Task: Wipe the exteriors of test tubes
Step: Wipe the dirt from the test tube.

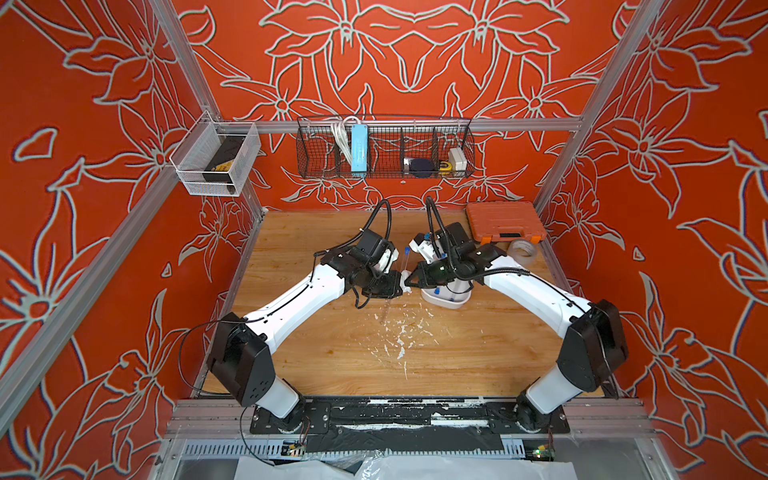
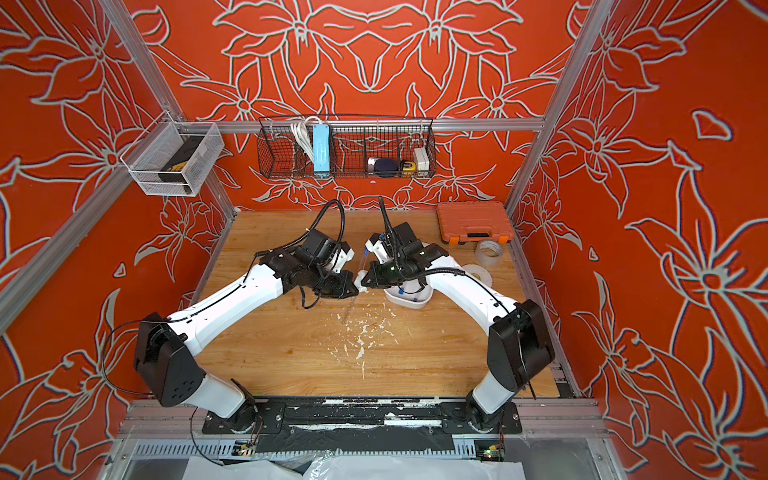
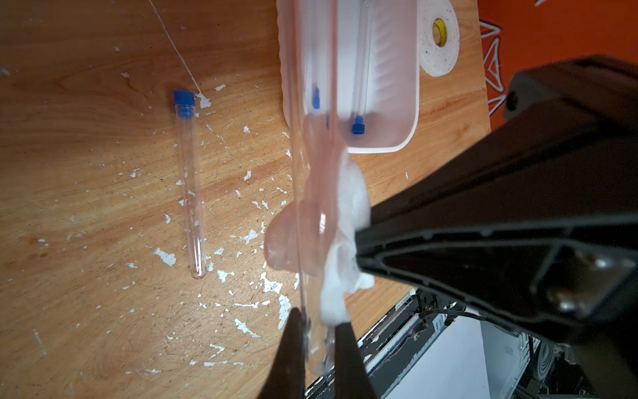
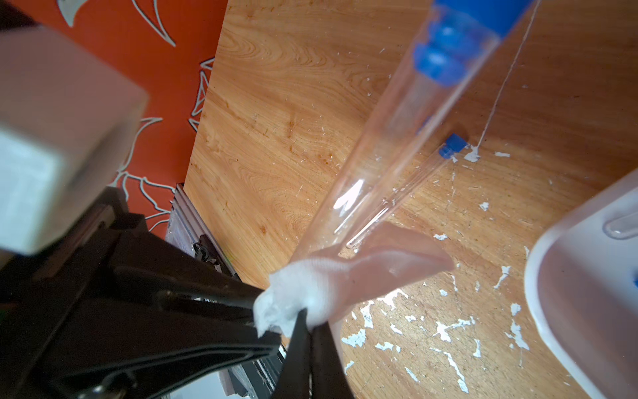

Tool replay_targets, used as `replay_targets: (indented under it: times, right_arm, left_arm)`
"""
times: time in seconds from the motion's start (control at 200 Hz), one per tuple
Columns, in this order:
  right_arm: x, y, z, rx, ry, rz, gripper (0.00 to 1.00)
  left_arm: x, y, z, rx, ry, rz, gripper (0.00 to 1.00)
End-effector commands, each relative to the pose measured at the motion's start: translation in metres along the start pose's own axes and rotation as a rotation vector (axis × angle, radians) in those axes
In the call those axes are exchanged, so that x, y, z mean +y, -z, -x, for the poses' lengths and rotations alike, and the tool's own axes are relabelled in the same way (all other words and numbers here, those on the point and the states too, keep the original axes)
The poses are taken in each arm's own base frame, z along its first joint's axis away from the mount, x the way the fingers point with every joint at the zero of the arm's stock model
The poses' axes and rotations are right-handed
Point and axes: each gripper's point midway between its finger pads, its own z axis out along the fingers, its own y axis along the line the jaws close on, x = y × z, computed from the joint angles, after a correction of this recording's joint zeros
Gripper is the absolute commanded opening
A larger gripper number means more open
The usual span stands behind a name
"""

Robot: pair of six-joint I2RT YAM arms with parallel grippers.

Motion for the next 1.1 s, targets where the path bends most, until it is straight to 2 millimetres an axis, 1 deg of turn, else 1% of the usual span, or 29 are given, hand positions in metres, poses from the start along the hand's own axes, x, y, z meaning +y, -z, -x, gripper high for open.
replay_targets:
  times: [0.0, 0.075, 0.27, 0.52, 0.631, 0.731, 0.846, 1.096]
  right_arm:
    - [-0.002, 0.0, 0.015, -0.026, 0.005, -0.021, 0.0]
    - [-0.004, 0.0, 0.022, -0.029, 0.003, -0.027, 0.0]
    - [-0.01, 0.005, 0.044, -0.05, -0.004, -0.042, 0.0]
    - [-0.025, 0.007, 0.067, -0.047, -0.02, -0.072, 0.0]
    - [-0.024, 0.006, 0.072, -0.035, -0.01, -0.069, 0.0]
    - [-0.019, 0.007, 0.07, -0.027, 0.0, -0.058, 0.0]
    - [-0.012, 0.009, 0.06, -0.006, 0.024, -0.056, 0.0]
    - [0.004, -0.002, 0.026, 0.065, 0.036, -0.043, 0.0]
  left_arm:
    - [-0.004, 0.005, -0.004, 0.003, -0.002, -0.016, 0.05]
    - [-0.003, 0.007, -0.009, 0.01, 0.0, -0.017, 0.05]
    - [0.0, 0.01, -0.02, 0.021, 0.007, -0.021, 0.05]
    - [-0.008, 0.019, -0.023, -0.003, 0.004, -0.065, 0.05]
    - [-0.008, 0.019, -0.025, -0.007, 0.008, -0.072, 0.06]
    - [-0.005, 0.016, -0.023, -0.01, 0.013, -0.059, 0.06]
    - [-0.005, 0.012, -0.017, -0.021, 0.02, -0.055, 0.05]
    - [-0.014, 0.008, 0.003, -0.049, 0.018, -0.075, 0.05]
